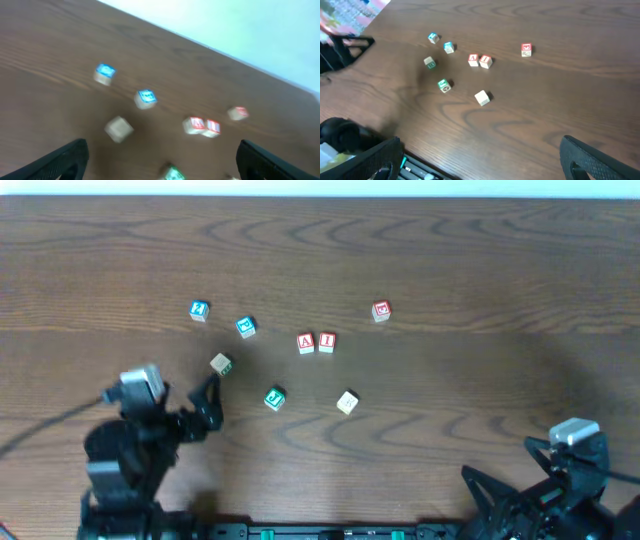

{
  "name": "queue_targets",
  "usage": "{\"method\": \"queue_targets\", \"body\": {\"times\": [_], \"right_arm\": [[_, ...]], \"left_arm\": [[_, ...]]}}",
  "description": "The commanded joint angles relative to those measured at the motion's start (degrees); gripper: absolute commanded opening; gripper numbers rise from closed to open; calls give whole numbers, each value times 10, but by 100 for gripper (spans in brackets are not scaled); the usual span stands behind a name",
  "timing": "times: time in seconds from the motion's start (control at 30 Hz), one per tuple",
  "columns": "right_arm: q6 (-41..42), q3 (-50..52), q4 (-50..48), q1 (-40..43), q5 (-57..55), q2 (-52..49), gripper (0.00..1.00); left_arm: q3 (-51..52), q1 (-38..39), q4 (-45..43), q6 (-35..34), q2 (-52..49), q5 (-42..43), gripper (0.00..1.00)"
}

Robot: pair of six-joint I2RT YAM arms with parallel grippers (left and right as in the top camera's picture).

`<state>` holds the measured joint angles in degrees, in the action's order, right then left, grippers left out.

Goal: Spell out Ai2
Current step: 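Reach the left gripper to the blue '2' block and grasp it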

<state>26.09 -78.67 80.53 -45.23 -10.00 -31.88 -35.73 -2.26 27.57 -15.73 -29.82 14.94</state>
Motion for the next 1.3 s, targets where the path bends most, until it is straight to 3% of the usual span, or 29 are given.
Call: {"method": "queue_targets", "body": {"times": [0.0, 0.2, 0.57, 0.8, 1.27], "right_arm": [[0, 0, -1, -3, -35, -2, 99], [1, 0, -3, -2, -81, -2, 99], [7, 0, -3, -2, -123, -2, 99], [37, 0, -4, -2, -145, -2, 99], [59, 0, 0, -2, -153, -2, 99]], "left_arm": [[-89, -4, 13, 117, -151, -66, 95], [-295, -4, 30, 251, -492, -91, 95], [-627, -7, 145, 380, -866, -163, 95], [-669, -9, 154, 443, -957, -139, 95], [-669, -13, 199, 459, -998, -110, 99]]}}
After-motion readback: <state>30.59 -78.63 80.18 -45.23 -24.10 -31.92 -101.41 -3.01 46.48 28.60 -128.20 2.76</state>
